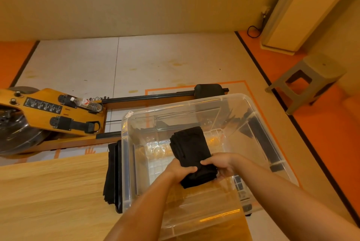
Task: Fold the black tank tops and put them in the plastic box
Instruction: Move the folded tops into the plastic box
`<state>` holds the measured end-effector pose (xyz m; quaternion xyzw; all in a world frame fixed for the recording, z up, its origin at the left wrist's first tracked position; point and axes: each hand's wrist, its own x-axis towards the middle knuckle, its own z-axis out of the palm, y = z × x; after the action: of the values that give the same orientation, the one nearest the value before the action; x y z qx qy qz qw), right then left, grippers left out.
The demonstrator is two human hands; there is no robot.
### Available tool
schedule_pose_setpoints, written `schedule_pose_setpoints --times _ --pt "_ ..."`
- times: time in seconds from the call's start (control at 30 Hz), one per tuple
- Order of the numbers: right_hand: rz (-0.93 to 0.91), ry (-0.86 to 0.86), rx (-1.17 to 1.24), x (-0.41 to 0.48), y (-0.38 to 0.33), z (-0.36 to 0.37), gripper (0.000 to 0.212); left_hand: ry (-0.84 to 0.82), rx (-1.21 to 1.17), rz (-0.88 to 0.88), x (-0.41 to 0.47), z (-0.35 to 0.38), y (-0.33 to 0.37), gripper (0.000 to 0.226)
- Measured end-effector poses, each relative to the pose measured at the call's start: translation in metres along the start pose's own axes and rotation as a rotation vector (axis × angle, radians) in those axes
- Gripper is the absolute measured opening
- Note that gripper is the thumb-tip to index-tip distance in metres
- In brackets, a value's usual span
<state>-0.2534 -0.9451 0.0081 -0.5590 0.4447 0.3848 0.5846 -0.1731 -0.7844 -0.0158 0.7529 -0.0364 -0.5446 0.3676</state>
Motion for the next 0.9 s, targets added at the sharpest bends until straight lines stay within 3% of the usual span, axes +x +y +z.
schedule_pose_setpoints --times 0.23,0.33,0.4,0.5,0.7,0.9 --pt "-0.044 0.045 -0.134 -0.010 -0.005 0.003 0.043 -0.037 -0.012 -0.182 -0.006 -0.004 0.003 0.065" --pt "-0.102 0.134 -0.156 -0.011 -0.011 0.006 0.041 0.168 0.232 -0.096 0.003 -0.012 0.000 0.072" --pt "-0.188 0.213 -0.096 -0.006 -0.014 0.006 0.042 0.278 0.255 -0.013 0.007 -0.016 0.000 0.064" --pt "-0.272 0.246 -0.013 0.003 -0.016 0.007 0.050 0.268 0.142 0.080 0.013 -0.017 0.002 0.046" --pt "-0.336 0.259 -0.020 0.003 -0.015 0.005 0.041 0.269 0.178 0.147 0.021 -0.009 0.005 0.045" --pt "-0.249 0.545 -0.346 -0.005 -0.010 -0.022 0.043 0.225 0.178 0.227 0.028 0.027 0.031 0.042"
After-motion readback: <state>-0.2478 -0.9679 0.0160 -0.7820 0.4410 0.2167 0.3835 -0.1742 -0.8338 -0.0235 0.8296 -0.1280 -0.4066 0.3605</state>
